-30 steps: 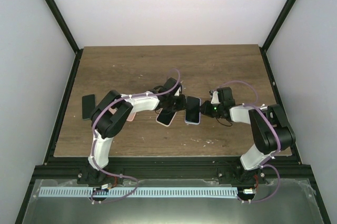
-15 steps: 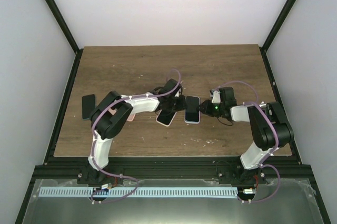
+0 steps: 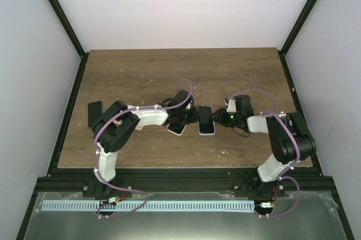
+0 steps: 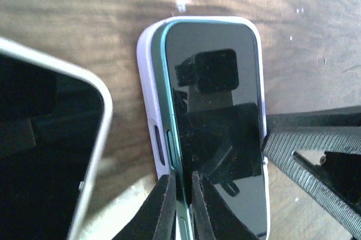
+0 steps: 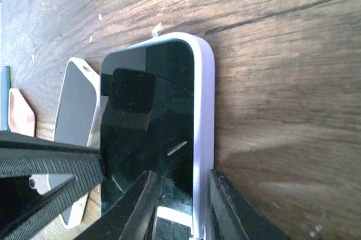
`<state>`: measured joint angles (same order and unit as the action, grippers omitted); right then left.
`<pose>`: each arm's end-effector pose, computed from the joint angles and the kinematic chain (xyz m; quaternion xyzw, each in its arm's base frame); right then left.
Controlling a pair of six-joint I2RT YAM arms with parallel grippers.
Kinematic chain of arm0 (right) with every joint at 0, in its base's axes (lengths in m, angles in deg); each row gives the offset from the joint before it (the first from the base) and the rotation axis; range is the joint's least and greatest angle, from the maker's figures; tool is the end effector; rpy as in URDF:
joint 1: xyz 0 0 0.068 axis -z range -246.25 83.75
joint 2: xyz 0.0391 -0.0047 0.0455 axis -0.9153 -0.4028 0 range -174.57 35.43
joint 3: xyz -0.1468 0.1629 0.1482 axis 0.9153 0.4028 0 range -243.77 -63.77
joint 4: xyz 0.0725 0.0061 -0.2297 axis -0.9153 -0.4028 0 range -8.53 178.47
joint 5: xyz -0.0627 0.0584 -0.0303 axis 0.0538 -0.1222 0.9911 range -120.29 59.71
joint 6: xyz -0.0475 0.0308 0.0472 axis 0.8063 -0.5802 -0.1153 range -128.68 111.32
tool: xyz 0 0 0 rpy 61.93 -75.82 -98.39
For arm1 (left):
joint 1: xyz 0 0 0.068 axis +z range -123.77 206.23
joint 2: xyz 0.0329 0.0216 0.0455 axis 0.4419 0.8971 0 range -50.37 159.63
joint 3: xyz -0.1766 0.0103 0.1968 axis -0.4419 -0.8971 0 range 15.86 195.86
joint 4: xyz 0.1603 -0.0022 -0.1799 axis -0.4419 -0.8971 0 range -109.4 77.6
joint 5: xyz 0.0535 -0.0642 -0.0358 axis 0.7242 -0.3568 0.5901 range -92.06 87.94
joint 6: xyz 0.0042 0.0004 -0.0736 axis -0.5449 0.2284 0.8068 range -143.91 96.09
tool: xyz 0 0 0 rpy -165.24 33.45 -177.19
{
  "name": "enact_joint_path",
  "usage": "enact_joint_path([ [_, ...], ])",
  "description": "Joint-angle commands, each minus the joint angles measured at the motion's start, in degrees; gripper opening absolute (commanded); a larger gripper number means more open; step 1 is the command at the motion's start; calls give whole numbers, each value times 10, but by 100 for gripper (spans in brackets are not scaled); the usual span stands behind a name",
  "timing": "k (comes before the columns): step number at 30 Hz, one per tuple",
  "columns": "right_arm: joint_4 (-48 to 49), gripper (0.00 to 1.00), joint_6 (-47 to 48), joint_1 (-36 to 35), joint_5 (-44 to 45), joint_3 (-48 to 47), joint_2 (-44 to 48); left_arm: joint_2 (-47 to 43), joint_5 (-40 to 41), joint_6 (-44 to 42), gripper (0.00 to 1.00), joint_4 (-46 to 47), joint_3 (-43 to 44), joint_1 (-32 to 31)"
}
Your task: Put the phone into the phone case
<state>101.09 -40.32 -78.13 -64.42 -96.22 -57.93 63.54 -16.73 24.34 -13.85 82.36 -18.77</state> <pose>0.2660 0.0914 0.1098 0.0503 0.8980 0.3808 0.2144 0.2764 -0.2984 0.1229 0.0185 0.9295 -0.3353 0.1524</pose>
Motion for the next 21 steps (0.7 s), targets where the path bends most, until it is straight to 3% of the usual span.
enact_joint_path([
  [1,-51,27,-10,-21,9,-6,40,-7,-63,6,13,-9,-20,-36],
  [10,-85,36,0,-21,41,16,53,-7,-81,17,16,9,-25,-33],
  [21,-62,41,-3,-20,-26,25,33,-9,-72,16,11,12,-62,-23],
])
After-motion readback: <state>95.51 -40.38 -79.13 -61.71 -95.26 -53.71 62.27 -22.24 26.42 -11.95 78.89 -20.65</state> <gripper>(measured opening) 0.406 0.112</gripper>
